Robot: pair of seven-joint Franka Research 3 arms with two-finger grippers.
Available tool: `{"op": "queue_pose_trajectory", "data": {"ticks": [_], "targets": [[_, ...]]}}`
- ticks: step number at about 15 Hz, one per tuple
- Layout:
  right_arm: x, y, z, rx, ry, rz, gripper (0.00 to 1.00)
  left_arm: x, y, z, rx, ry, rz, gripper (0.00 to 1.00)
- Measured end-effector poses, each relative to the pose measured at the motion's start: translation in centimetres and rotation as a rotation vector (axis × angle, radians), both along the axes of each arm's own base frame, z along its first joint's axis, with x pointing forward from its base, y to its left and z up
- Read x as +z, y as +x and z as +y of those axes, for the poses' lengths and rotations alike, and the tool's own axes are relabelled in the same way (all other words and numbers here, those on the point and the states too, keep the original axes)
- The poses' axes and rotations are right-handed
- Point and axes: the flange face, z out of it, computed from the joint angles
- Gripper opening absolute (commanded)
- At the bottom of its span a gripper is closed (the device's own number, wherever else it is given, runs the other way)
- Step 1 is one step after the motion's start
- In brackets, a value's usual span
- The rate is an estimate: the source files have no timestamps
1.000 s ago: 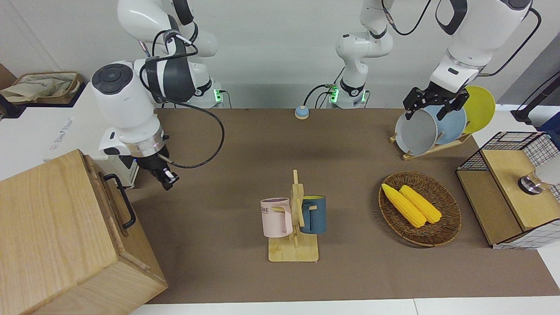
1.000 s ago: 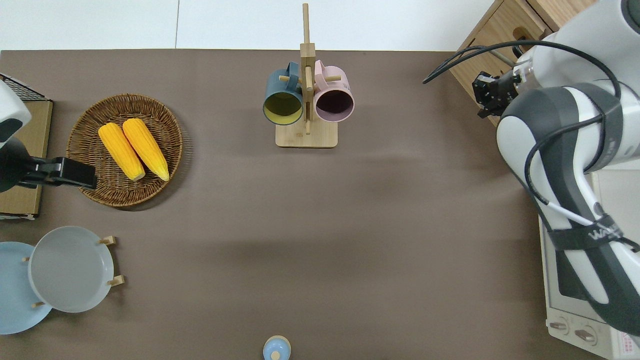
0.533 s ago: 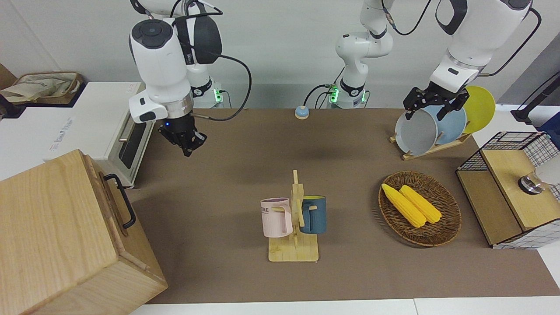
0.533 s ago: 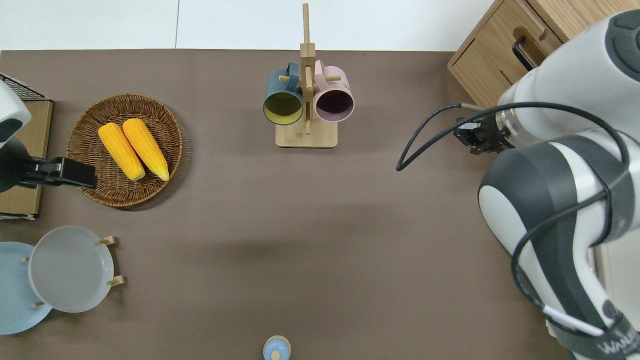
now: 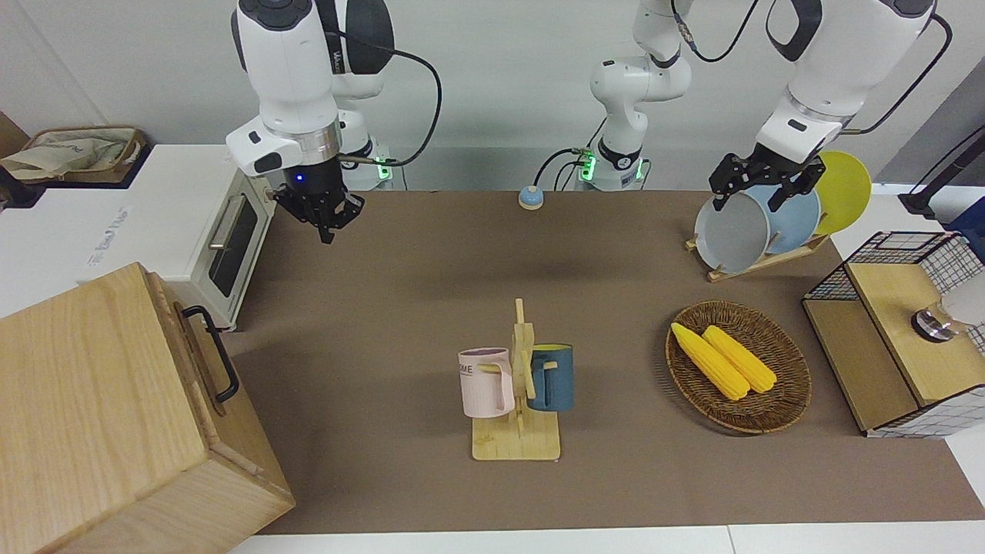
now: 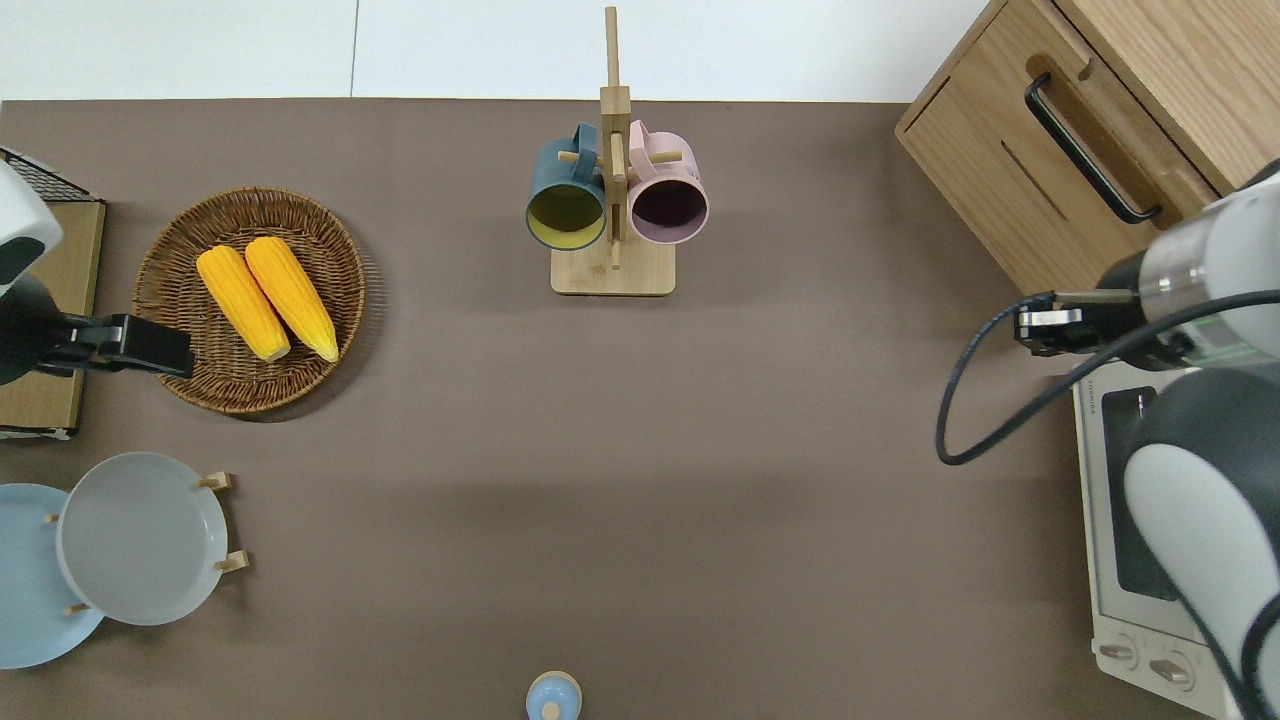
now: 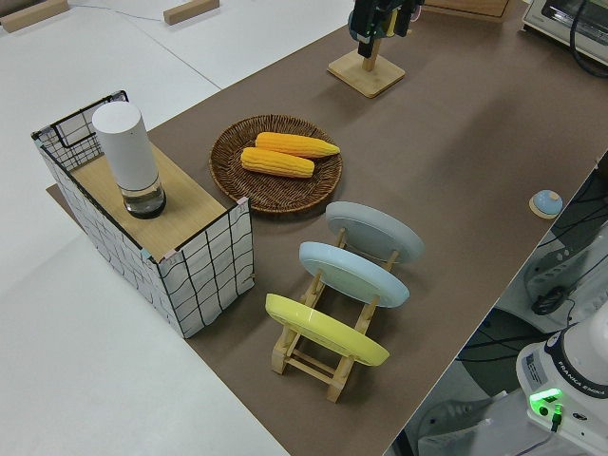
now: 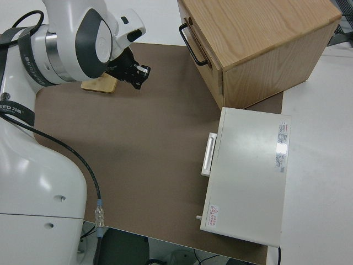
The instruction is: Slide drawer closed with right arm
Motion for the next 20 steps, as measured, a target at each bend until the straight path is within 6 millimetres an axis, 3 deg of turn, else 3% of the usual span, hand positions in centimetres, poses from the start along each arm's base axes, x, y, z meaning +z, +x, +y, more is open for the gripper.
{"op": "queue_pose_trajectory", "data": {"ticks": [4, 5, 6, 7, 10, 20], "targets": [[0.3, -0.3, -3.5, 0.063, 0.004, 0.003, 0.000, 0.0, 0.0, 0.0, 0.000, 0.000, 0.000, 0.99], [0.3, -0.3, -3.9, 0.069, 0.004, 0.004, 0.192, 0.0, 0.0, 0.0, 0.000, 0.000, 0.000, 0.99], [0.3, -0.3, -4.3, 0.071, 0.008, 0.005, 0.602, 0.0, 0.0, 0.0, 0.000, 0.000, 0.000, 0.99], [0.3, -0.3, -4.4, 0.070, 0.019, 0.005, 0.770, 0.0, 0.0, 0.0, 0.000, 0.000, 0.000, 0.99], [0.3, -0.3, -4.3, 0.071, 0.024, 0.004, 0.987, 0.0, 0.0, 0.0, 0.000, 0.000, 0.000, 0.99], [1.4, -0.2, -4.0, 0.036, 0.033, -0.022, 0.990, 0.0, 0.0, 0.0, 0.000, 0.000, 0.000, 0.99]]}}
